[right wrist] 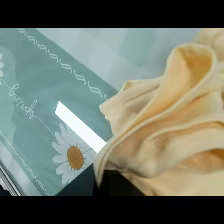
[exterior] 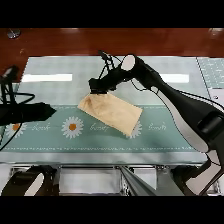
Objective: Fold the shirts.
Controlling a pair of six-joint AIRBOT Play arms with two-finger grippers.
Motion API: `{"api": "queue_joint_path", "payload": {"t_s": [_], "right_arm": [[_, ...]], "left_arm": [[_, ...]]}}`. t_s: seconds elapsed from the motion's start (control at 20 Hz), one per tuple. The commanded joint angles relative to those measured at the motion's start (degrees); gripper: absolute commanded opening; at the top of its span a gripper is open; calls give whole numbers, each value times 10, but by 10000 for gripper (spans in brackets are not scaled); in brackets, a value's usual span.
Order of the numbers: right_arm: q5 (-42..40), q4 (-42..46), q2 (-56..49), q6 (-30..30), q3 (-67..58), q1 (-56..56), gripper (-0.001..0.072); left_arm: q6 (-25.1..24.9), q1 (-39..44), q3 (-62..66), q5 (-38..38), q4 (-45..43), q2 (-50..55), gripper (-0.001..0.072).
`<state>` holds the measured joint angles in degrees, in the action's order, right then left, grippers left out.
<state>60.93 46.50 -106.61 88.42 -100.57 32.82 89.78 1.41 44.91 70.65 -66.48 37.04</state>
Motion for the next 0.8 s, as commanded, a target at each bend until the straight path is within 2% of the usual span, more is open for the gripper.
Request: {"api": "queue_joint_path", "payload": {"t_s": [0.0,0.05,0.1,0.2,0.25,0.35,0.4,0.45,0.5,0.55,0.6,0.65,0.75], "right_arm": [[-34,-12,-34,11,-23,5,29],[-41,-20,-35,8,-23,5,306],[-40,-39,-33,-6,-24,4,625],[2,-54,-24,-30,-42,-14,630],[34,-54,-13,-23,-56,-33,627],[128,-38,34,-21,-68,-92,620],[192,16,72,-23,-68,-124,620],[256,108,112,-25,-64,-147,620],[299,238,165,-24,-39,-161,621],[297,356,224,-5,13,-171,621],[252,442,297,46,98,-186,621],[186,472,368,102,194,-203,621],[35,433,508,219,416,-225,620]], "left_arm": [[-2,-1,-64,-52,47,-9,20],[-2,-1,-71,-67,54,-9,20],[-1,-1,-76,-78,59,-9,20],[-1,-1,-80,-88,63,-9,20],[-1,-1,-81,-87,63,-9,20],[-2,-1,-81,-87,63,-9,20],[-2,-1,-81,-87,63,-9,20],[-2,-1,-81,-87,63,-9,20],[-2,-1,-81,-87,63,-9,21],[-2,-1,-81,-87,63,-9,20],[-2,-1,-81,-87,63,-9,20],[-2,-1,-81,-87,63,-9,20],[-2,-1,-83,-88,63,-9,20]]}}
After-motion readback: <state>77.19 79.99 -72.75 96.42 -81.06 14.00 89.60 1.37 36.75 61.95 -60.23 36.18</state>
